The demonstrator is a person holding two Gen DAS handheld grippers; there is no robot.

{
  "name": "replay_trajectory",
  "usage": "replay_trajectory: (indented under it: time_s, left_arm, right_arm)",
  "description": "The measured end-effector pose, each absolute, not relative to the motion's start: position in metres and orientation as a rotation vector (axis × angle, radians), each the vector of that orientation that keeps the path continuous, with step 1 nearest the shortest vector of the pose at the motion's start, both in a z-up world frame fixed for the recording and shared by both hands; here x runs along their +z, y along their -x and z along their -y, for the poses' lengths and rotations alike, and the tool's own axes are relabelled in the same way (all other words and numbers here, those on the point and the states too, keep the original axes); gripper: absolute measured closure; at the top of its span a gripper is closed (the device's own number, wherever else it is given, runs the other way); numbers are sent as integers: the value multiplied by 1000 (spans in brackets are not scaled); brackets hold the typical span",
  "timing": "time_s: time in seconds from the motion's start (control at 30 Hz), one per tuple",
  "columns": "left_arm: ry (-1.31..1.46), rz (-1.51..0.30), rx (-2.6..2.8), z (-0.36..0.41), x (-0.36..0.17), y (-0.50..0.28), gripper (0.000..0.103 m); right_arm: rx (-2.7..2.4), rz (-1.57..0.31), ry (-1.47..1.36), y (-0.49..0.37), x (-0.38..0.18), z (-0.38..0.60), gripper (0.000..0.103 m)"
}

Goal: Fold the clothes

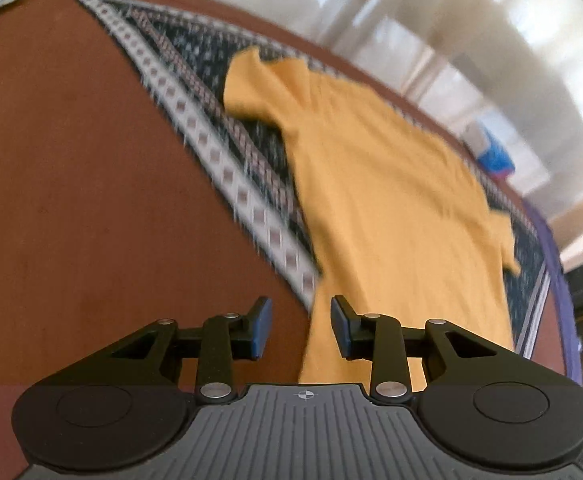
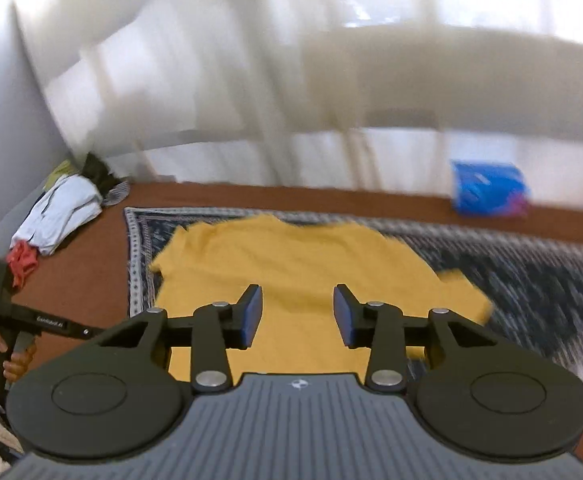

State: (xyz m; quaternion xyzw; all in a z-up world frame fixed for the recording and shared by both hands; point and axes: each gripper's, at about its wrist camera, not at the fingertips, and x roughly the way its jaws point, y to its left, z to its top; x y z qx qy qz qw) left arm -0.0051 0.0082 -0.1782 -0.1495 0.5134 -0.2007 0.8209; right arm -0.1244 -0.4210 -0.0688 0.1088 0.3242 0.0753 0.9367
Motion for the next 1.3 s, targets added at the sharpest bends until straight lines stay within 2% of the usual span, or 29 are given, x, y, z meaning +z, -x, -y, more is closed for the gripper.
replay_trajectory:
  time_s: [0.23, 0.37, 0.53, 0.6, 0.67, 0.73, 0.8, 0.83, 0.87, 1.07, 1.23, 1.3]
  left_arm:
    - [297, -1124, -401, -1, -194, 39, 53]
    - [315, -1099, -389, 2, -195, 43, 51]
    - [274, -1080, -396, 10, -196, 45, 54]
    - [266, -1080, -381, 12, -197, 46, 71]
    - [256, -1078, -352, 15, -199, 48, 103]
    - [246, -1059, -326, 16, -197, 52, 103]
    - [243, -1037, -304, 17, -192, 57, 103]
    - [245, -1019, -288, 15, -188, 61, 103]
    - [247, -1001, -272, 13, -184, 65, 103]
    - [271, -969, -217, -3, -172, 87, 103]
    - [251, -1021, -198, -3, -185, 87, 103]
    - [247, -1037, -189, -2, -188, 86, 85]
  right_arm:
    - [79, -846, -308, 197, -136, 426, 55]
    - [28, -944, -416, 209, -179, 418, 55]
    - [-32, -976, -426, 216, -200, 415, 55]
    - [-37, -975, -422, 216, -202, 415, 54]
    - [-28, -978, -421, 215, -202, 414, 51]
    - [-21, -984, -411, 215, -202, 413, 51]
    - [-11, -990, -398, 214, -202, 412, 60]
    - [-2, -994, -397, 213, -202, 412, 89]
    - [-4, -988, -405, 215, -201, 412, 103]
    - [-10, -934, -430, 227, -189, 416, 103]
    - [-73, -953, -424, 232, -197, 424, 103]
    - [-95, -967, -435, 235, -201, 429, 101]
